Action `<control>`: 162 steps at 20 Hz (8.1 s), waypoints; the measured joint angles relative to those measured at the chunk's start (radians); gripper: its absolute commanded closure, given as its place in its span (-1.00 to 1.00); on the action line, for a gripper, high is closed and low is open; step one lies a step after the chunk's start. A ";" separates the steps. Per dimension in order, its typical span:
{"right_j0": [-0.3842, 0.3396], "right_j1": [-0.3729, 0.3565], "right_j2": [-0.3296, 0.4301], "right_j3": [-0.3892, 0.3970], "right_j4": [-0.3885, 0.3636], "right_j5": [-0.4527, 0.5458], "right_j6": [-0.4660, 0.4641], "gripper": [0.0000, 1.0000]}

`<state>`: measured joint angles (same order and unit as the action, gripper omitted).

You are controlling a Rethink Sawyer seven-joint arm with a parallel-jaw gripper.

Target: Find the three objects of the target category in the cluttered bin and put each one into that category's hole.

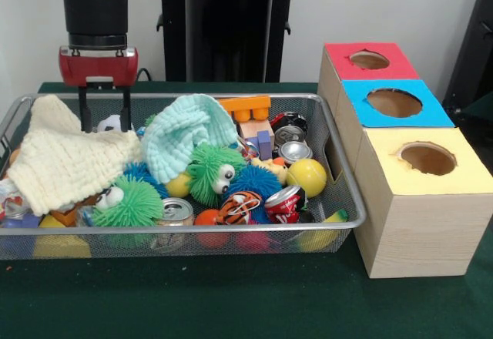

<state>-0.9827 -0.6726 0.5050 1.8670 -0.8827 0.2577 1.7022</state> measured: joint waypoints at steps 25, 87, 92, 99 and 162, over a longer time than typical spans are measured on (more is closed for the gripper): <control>-0.035 0.160 0.063 -0.160 -0.052 0.000 0.000 -1.00; 0.849 -0.051 -0.685 0.217 0.462 -0.404 0.292 1.00; 0.923 -0.037 -0.687 0.217 0.565 -0.407 0.293 1.00; 1.049 -0.033 -0.688 0.217 0.736 -0.407 0.293 1.00; 0.690 -0.496 -0.464 0.468 0.847 -0.115 0.293 -1.00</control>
<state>-0.2931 -1.1683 0.0413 2.3348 -0.0353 0.1431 1.9954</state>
